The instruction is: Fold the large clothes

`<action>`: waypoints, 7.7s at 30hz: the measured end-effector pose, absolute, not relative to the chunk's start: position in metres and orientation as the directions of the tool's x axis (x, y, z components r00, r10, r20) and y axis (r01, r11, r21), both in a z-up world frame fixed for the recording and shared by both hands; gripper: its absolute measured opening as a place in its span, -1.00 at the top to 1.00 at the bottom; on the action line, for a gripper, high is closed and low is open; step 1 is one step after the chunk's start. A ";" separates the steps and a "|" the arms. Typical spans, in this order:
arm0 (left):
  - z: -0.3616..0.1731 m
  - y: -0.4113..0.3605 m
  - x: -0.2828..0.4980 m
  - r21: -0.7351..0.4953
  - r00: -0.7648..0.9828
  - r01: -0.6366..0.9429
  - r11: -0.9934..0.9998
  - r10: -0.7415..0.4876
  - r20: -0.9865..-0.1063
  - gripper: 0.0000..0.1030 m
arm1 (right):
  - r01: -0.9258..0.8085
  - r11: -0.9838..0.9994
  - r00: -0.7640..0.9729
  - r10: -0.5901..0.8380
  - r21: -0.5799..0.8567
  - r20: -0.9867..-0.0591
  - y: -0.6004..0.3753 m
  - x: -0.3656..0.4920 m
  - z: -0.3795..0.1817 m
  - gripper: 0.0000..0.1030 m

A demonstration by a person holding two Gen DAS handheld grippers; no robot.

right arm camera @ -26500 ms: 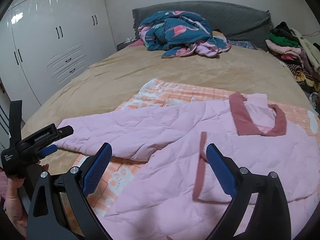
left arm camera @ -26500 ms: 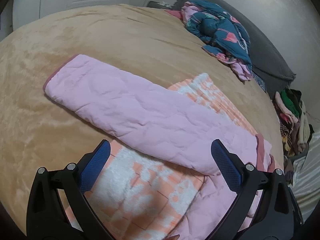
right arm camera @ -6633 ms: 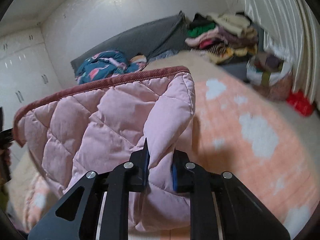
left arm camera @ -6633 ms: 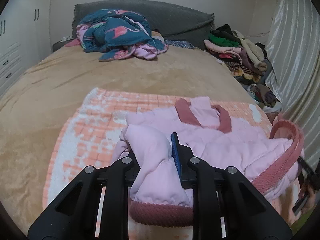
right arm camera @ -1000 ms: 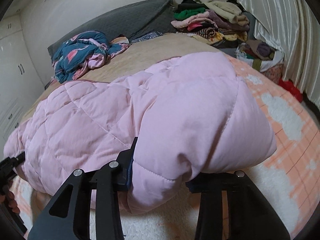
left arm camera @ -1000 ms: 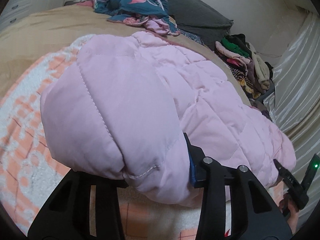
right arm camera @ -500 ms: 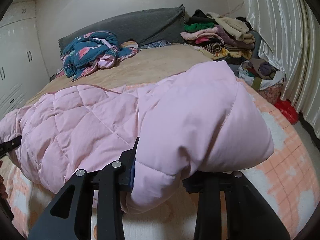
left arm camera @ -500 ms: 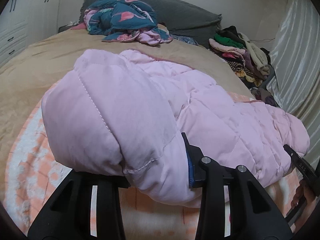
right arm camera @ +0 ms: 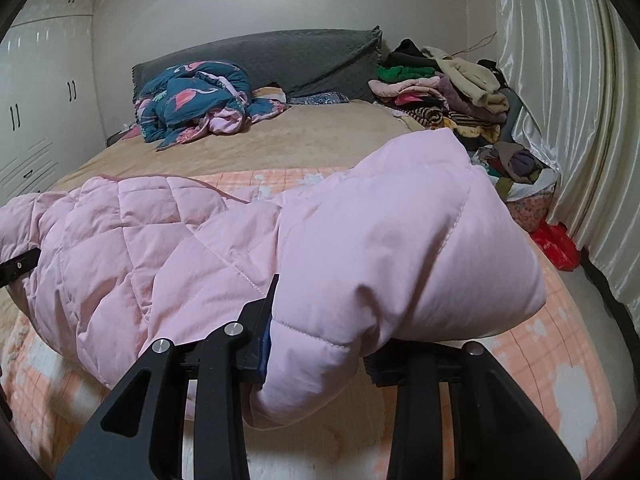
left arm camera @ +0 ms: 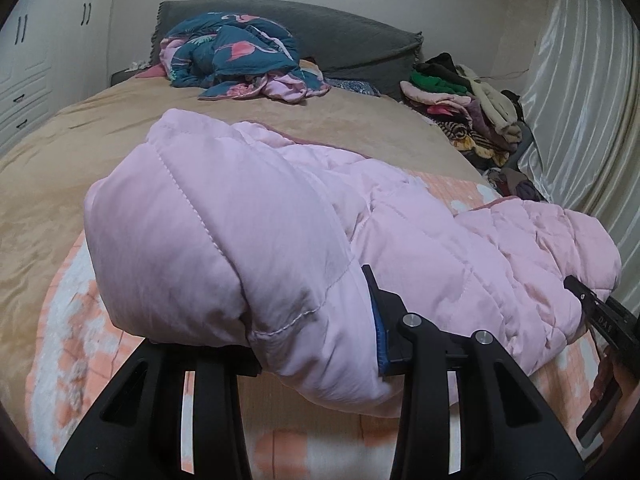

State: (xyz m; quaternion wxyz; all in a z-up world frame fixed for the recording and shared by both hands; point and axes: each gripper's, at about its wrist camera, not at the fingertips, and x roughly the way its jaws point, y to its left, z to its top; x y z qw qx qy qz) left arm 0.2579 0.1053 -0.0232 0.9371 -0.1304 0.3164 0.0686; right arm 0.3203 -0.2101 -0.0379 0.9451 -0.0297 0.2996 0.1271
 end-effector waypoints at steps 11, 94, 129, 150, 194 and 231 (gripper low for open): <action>-0.026 0.096 0.234 -0.164 0.784 -0.192 0.968 0.051 -0.619 0.43 | -0.229 0.972 0.784 0.217 0.053 -0.582 -0.222 0.295 -0.041 0.37; -0.072 0.102 0.161 -0.132 0.685 -0.212 0.968 0.051 -0.727 0.09 | -0.037 0.957 0.696 0.231 0.287 -0.680 -0.302 0.225 -0.077 -0.83; 0.019 0.046 0.020 -0.136 0.802 -0.106 0.985 0.004 -0.597 -0.82 | -0.302 0.947 0.841 0.321 0.114 -0.435 -0.265 0.050 0.048 -0.92; 0.001 0.018 -0.004 -0.078 0.776 -0.062 0.995 -0.002 -0.631 -0.82 | -0.333 0.932 0.764 0.355 0.142 -0.538 -0.239 0.033 0.007 -0.92; 0.012 0.017 -0.010 -0.062 0.798 -0.057 0.996 0.008 -0.603 -0.82 | -0.342 0.932 0.771 0.353 0.124 -0.530 -0.235 0.030 0.011 -0.92; 0.021 0.021 -0.013 -0.060 0.804 -0.071 0.996 0.022 -0.594 -0.82 | -0.354 0.929 0.771 0.357 0.112 -0.528 -0.234 0.030 0.019 -0.92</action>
